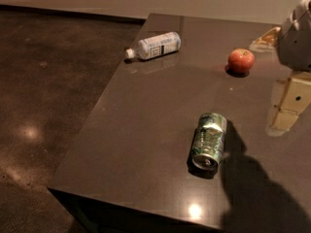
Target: Place green can upright
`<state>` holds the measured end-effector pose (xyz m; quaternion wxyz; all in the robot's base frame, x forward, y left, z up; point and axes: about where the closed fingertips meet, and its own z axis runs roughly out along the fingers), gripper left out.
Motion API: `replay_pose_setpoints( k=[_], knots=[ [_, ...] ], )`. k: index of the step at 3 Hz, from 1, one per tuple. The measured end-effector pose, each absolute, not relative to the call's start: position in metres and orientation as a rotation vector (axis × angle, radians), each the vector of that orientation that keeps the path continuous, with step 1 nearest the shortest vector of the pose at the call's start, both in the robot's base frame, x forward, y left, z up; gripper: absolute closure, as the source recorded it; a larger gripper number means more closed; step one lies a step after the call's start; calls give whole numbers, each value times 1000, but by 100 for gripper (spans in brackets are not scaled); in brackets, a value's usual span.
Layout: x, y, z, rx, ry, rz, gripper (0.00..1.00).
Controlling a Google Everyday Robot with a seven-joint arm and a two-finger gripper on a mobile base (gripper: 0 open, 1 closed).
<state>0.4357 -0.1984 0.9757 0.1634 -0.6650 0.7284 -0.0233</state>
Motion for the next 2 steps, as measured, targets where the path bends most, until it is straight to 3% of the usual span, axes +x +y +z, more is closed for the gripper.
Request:
replay_pose_setpoints(
  k=[2],
  knots=[
    [416, -154, 942, -2365, 1594, 0, 0]
  ],
)
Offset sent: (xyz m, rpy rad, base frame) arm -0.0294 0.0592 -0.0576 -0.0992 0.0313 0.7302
